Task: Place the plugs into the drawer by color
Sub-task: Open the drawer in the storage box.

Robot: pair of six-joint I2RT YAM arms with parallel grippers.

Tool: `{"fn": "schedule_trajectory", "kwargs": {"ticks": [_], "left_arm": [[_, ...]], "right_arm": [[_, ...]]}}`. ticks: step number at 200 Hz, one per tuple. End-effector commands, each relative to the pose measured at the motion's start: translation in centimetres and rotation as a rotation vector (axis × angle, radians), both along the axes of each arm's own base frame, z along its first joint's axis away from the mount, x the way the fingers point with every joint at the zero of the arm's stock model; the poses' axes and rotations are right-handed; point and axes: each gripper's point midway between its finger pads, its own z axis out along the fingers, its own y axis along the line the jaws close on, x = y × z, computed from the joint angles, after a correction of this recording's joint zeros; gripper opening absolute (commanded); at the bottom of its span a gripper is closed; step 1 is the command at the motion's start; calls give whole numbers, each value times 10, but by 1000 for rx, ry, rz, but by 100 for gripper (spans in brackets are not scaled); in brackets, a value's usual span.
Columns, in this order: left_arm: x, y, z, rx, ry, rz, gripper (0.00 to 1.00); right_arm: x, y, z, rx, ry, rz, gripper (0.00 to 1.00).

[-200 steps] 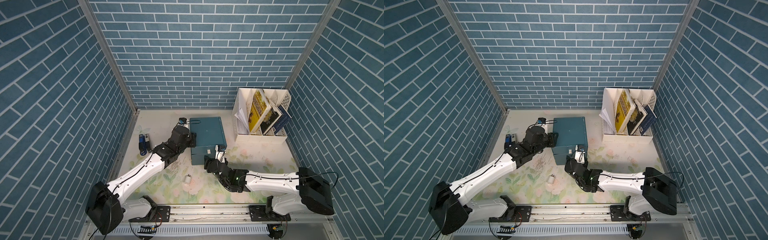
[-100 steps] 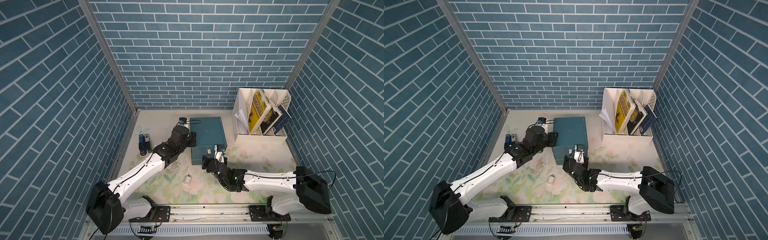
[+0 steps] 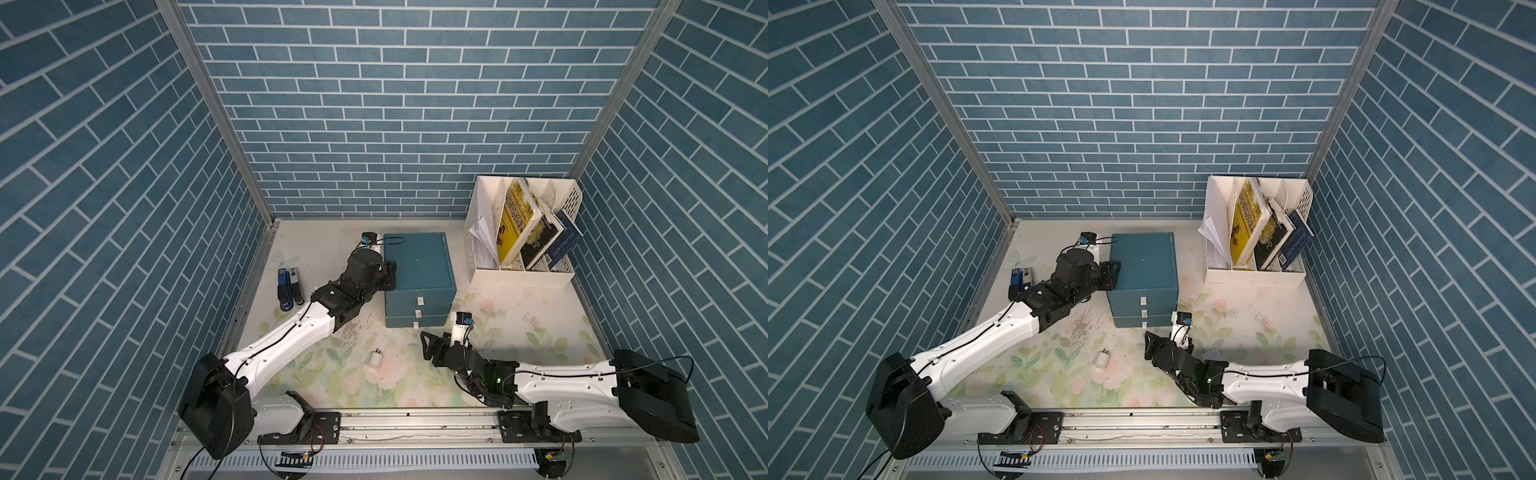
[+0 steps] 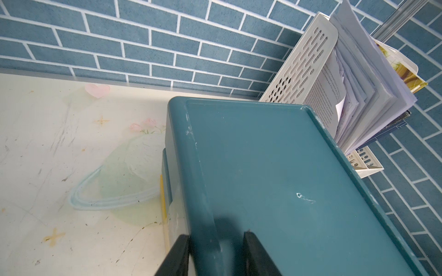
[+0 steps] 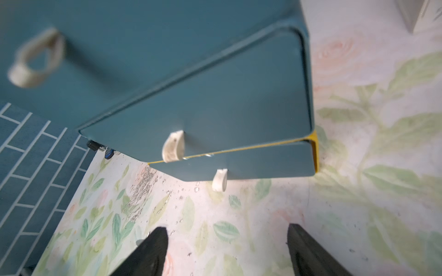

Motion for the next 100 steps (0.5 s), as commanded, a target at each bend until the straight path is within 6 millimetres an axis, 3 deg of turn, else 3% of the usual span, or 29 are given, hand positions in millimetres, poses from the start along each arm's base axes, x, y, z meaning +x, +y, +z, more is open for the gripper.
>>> {"fn": "schedule_trajectory", "kwargs": {"ticks": [1, 100], "left_arm": [[-16, -1, -47, 85, 142, -51, 42], [-16, 2, -45, 94, 135, -45, 42]], "right_arm": [[4, 12, 13, 200, 45, 9, 79], [23, 45, -3, 290, 95, 29, 55]]}}
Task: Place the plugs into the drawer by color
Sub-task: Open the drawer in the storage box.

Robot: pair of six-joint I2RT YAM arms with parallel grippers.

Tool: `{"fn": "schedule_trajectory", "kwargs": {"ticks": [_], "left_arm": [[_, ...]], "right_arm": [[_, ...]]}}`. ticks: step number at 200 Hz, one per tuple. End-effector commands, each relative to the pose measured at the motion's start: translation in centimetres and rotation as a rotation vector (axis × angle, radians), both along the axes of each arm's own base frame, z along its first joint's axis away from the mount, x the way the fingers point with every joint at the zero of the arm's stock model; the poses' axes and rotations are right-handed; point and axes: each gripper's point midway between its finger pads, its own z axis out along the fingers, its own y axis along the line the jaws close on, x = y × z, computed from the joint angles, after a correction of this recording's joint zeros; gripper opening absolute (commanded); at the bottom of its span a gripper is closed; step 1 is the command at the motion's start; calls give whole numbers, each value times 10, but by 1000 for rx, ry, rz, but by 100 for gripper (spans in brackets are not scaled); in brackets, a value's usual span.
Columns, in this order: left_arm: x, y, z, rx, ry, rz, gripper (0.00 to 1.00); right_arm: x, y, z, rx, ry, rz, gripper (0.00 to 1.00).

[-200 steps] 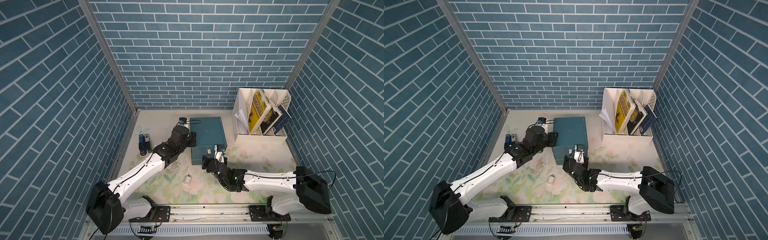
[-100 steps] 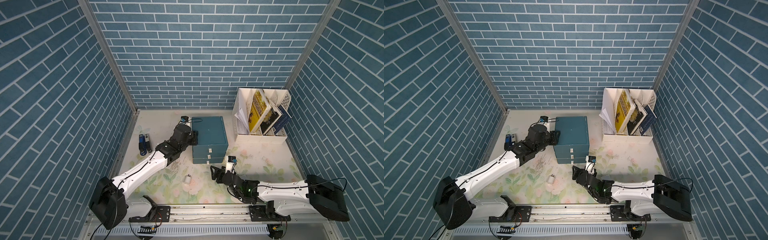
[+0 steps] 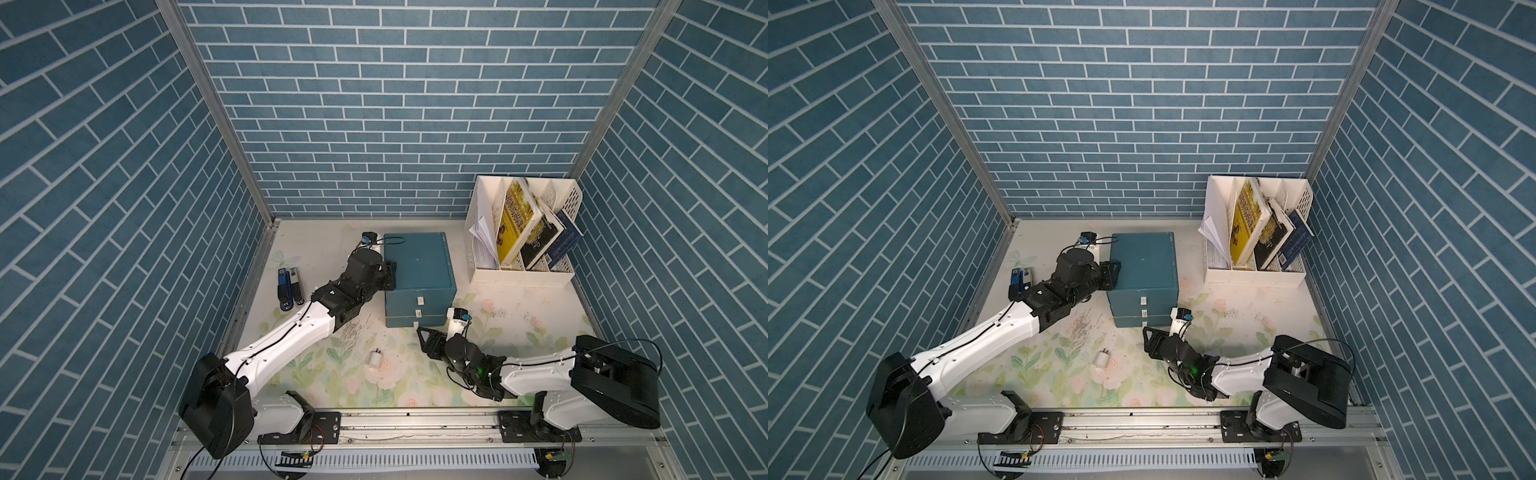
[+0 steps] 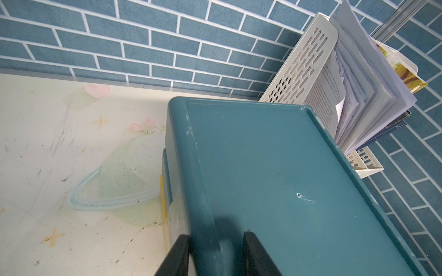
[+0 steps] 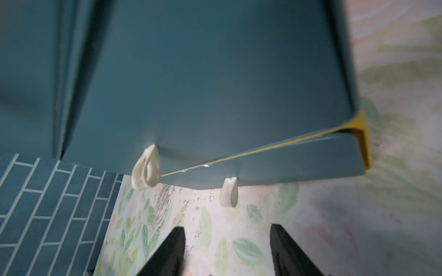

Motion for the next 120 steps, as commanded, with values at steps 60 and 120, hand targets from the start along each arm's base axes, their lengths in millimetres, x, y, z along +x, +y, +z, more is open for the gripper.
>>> {"fn": "schedule_trajectory", "kwargs": {"ticks": [60, 120], "left_arm": [[-16, 6, -47, 102, 137, -42, 42], [-15, 7, -49, 109, 135, -42, 42]], "right_arm": [[14, 23, 7, 150, 25, 1, 42], [21, 28, 0, 158, 55, -6, 38]]}}
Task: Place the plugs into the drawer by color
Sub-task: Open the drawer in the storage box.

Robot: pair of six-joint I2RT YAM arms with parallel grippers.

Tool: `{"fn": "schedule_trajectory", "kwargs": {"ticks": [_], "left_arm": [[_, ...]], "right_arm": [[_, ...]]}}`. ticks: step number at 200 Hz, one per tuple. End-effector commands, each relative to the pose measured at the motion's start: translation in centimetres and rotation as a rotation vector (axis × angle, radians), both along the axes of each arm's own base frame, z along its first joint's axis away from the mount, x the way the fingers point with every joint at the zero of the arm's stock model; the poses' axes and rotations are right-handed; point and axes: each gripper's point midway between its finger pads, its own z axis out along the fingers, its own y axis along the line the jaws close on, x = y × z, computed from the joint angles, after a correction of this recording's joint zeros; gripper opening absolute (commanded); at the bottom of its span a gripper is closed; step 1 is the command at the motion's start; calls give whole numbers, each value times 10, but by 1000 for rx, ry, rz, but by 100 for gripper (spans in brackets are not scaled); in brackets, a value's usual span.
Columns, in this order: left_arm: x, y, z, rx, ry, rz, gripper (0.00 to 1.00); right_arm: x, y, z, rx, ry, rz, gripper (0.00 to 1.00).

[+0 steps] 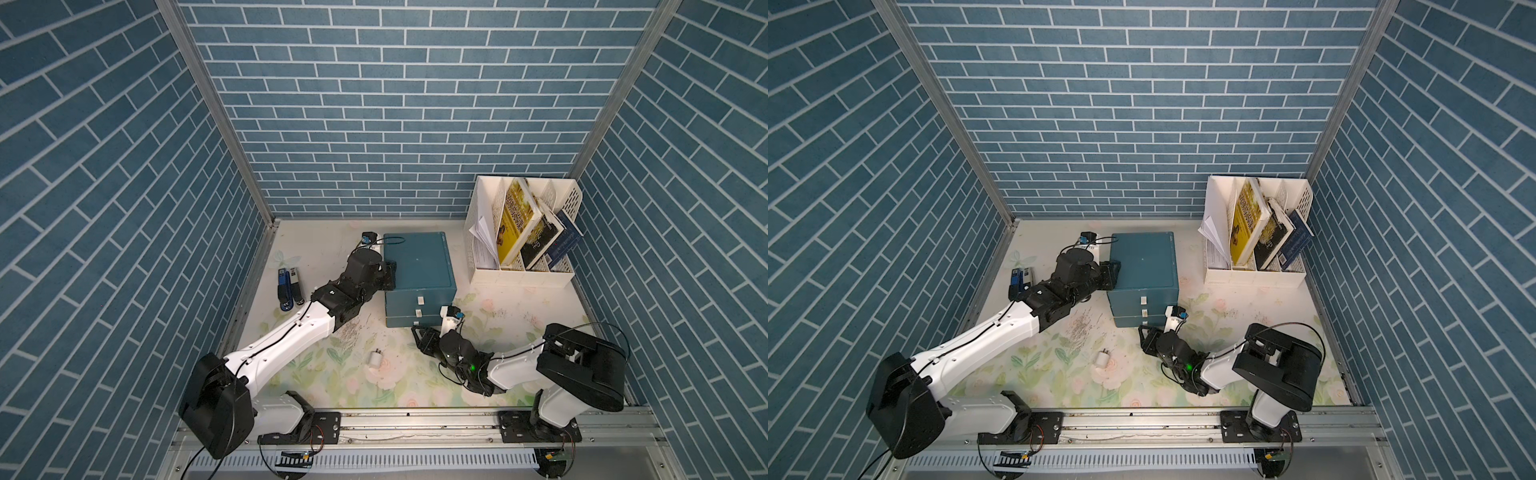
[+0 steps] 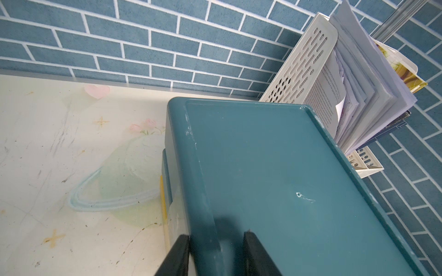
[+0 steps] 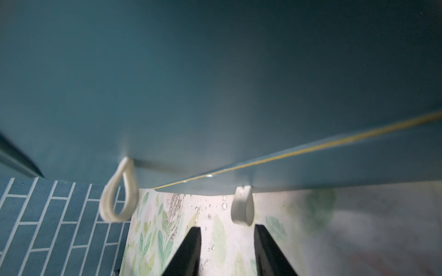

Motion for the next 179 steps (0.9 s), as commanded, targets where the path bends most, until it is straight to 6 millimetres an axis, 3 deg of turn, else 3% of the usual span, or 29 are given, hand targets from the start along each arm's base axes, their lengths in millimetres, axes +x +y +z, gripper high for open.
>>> {"fn": "schedule_trajectory", "kwargs": {"ticks": [1, 46, 83, 125, 145, 179], "left_arm": [[-16, 7, -49, 108, 137, -40, 42], [-17, 9, -52, 118, 140, -39, 42], [-16, 12, -49, 122, 134, -34, 42], [-17, 14, -50, 125, 136, -32, 42], [-18, 14, -50, 123, 136, -32, 42], [-18, 14, -51, 124, 137, -33, 42]], "right_arm": [[10, 7, 10, 65, 2, -17, 38], [17, 4, 9, 73, 6, -37, 35], [23, 1, 7, 79, 11, -58, 41], [27, 0, 4, 73, 12, -59, 40], [30, 1, 4, 65, 1, -54, 32], [32, -1, 3, 40, -17, -52, 8]]}}
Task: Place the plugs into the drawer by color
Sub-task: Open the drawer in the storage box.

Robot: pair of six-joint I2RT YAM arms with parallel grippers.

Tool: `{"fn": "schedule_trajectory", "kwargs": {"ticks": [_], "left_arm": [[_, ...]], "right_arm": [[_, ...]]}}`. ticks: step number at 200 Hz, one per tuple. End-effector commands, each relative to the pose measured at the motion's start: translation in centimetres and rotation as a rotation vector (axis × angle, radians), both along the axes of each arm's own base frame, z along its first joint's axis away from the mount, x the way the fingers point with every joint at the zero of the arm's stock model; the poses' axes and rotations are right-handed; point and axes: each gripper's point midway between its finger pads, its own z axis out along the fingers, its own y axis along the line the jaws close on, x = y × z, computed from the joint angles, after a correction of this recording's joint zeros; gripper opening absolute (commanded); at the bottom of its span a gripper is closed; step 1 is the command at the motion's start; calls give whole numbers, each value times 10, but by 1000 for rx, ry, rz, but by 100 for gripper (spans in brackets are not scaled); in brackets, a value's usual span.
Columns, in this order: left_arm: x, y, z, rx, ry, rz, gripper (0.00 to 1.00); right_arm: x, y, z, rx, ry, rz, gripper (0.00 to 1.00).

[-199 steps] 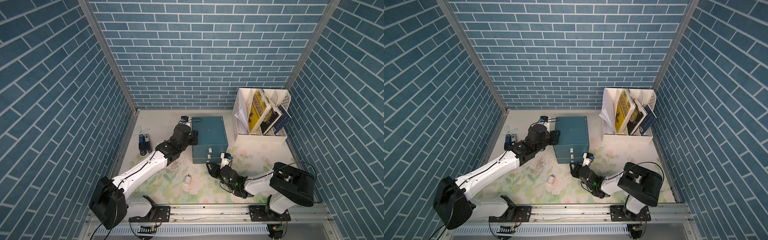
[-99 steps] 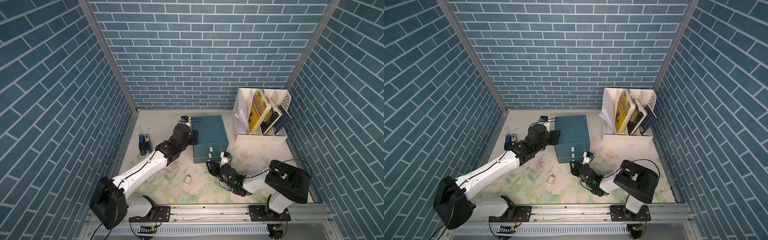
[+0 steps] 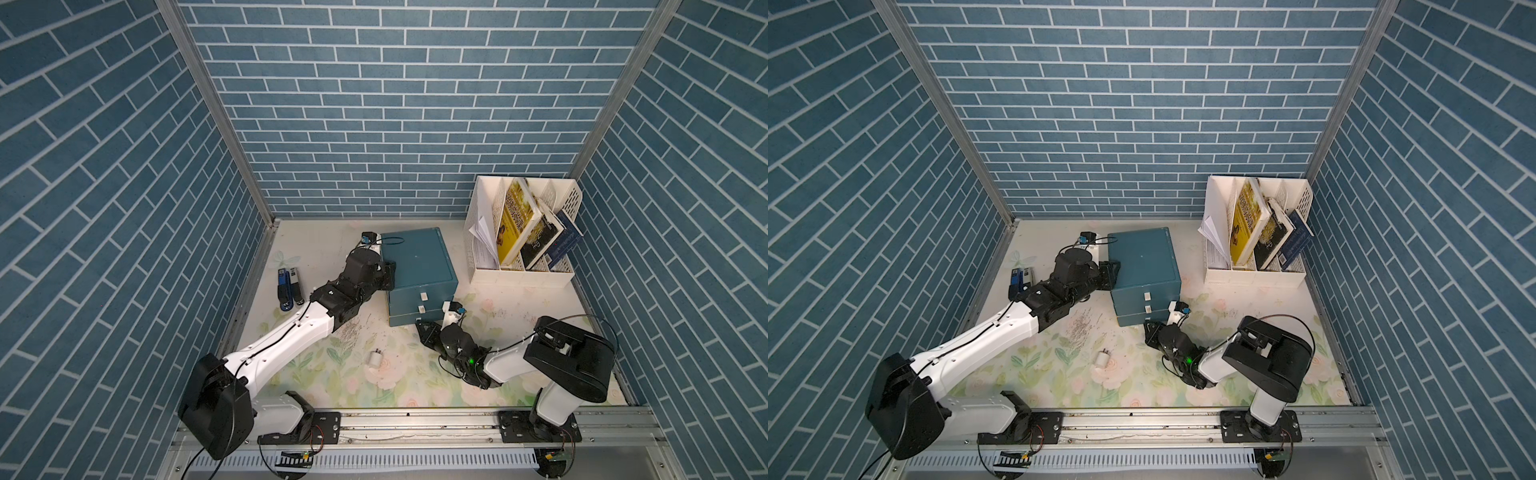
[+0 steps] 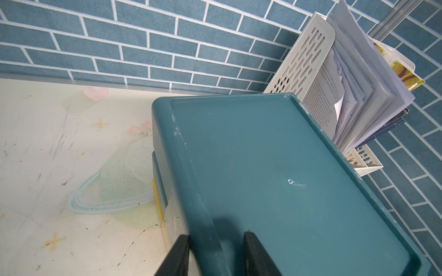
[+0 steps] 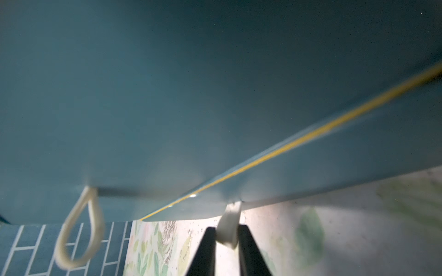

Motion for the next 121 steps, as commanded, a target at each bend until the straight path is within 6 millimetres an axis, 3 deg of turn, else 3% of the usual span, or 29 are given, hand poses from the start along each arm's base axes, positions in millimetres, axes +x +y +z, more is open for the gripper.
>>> {"fn": "schedule_trajectory", "kwargs": {"ticks": [1, 11, 43, 95, 121], "left_arm": [[-19, 12, -51, 119, 144, -24, 42], [-19, 13, -51, 122, 144, -22, 42], [-18, 13, -51, 123, 144, -19, 44], [-14, 10, -52, 121, 146, -20, 47], [-13, 4, -52, 96, 154, -34, 44]], "right_arm": [[8, 6, 9, 10, -38, 0, 7], [9, 5, 9, -2, -44, 3, 0], [-2, 10, 13, -52, -74, 61, 0], [-67, 6, 15, -232, -115, 149, 0], [-88, -4, 8, -259, -81, 153, 0]]}}
